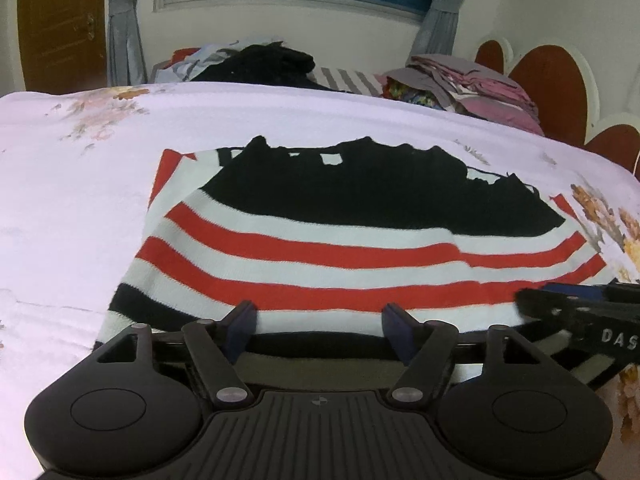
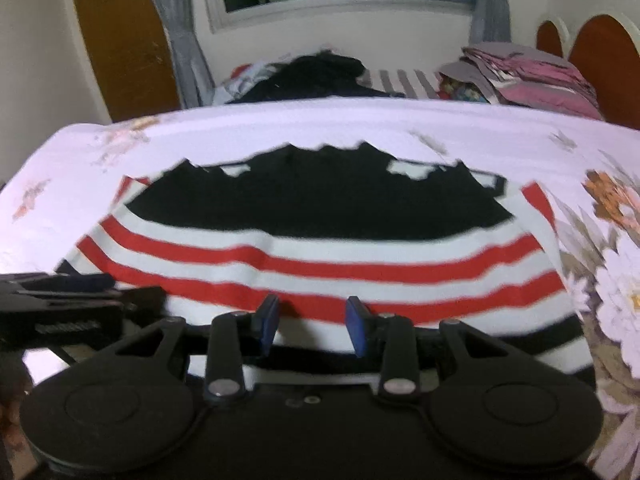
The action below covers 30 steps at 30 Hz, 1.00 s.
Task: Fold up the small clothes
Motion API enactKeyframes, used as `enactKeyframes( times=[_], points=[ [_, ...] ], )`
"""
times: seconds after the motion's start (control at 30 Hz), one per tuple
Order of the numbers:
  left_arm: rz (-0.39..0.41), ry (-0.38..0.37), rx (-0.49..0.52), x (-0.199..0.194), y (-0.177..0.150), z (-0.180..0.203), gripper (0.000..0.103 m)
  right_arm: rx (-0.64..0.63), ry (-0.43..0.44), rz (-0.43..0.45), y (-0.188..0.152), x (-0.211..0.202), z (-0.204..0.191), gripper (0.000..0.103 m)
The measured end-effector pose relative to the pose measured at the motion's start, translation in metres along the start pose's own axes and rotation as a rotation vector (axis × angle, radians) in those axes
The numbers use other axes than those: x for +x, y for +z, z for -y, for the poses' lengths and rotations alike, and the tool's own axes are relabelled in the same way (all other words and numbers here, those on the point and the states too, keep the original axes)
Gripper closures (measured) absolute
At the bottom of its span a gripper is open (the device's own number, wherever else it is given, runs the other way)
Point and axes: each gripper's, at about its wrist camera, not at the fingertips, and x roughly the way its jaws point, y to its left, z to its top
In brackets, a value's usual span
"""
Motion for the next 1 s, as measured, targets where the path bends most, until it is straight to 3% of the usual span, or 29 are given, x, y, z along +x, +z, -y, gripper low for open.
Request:
enactKeyframes(
  times=[0.37,0.57,0.77,1.0],
  points=[
    [0.003,0.022,0.009,-0.014,-0.010,-0.019,0.032,0.065,-0.192,0.006,-0.024,-0.032,0.074,0.066],
    [-0.006,0.031,0.007,-0.022,-0.023,-0.030,0.032,0.030,-0.264,-0.007,-0.039,-0.037,0.075,0.076],
    [-0.006,0.036,0.030,-0.017,-0.025,-0.029,0.030,0.098,-0.264,-0.050,-0.044,-0.029,0.083,0.076],
    [-0.012,0.071,0.052,-0.016,-0.025,-0.017,0.022,0.054,-0.232,-0.127,-0.035,-0.026,0.085,0.074]
  ],
)
